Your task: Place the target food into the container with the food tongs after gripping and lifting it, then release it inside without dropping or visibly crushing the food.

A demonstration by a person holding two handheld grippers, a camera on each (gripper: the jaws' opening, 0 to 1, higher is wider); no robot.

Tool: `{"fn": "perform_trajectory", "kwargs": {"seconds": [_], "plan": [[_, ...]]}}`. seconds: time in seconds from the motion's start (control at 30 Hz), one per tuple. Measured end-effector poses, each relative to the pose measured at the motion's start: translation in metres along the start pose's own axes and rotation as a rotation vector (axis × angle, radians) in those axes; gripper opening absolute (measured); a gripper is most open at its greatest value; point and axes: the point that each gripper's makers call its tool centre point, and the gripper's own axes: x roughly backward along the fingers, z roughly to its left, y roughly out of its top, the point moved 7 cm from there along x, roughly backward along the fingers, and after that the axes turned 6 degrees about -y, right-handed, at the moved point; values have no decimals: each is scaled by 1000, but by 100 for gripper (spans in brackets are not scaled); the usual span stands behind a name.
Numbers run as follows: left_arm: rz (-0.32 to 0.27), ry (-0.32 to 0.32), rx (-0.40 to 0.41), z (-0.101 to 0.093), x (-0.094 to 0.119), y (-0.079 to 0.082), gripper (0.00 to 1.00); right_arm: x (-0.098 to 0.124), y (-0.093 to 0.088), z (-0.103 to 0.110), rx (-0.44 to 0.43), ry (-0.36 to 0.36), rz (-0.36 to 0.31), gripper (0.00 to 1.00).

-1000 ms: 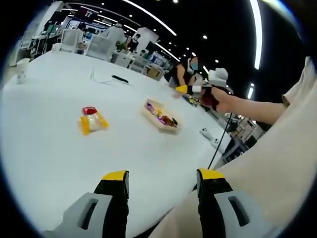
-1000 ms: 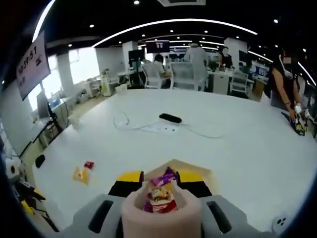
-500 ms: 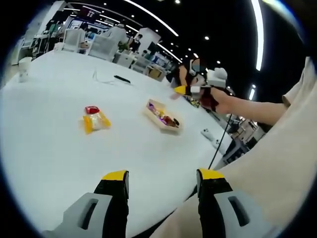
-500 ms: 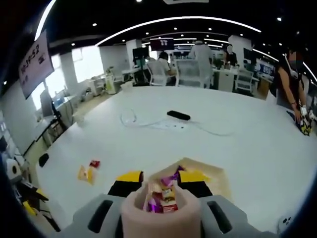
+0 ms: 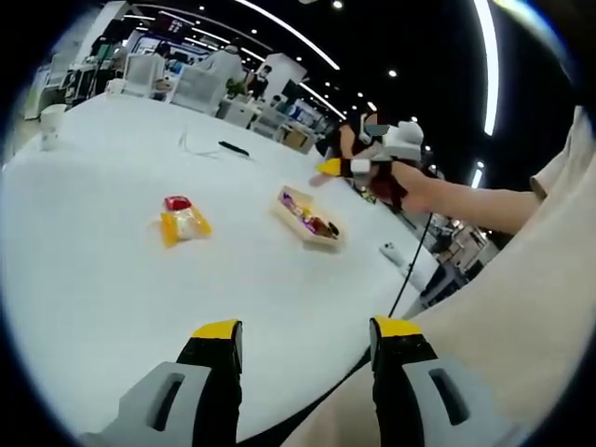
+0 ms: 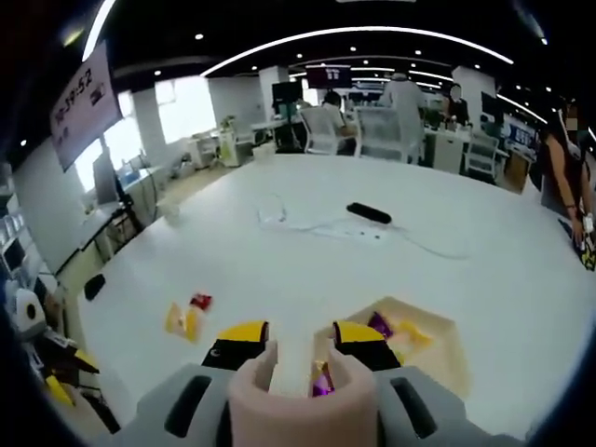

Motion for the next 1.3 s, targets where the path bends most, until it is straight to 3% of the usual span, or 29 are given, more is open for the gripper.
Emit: {"fn": "perform_trajectory", "kwargs": {"seconds": [0.67, 1.3], "plan": [[-33, 31, 4, -1, 9, -1, 55, -18, 9, 52, 101, 132, 27, 27], [-48, 48, 15, 2, 15, 0, 56, -44, 8, 77, 180, 211, 62, 27]]}}
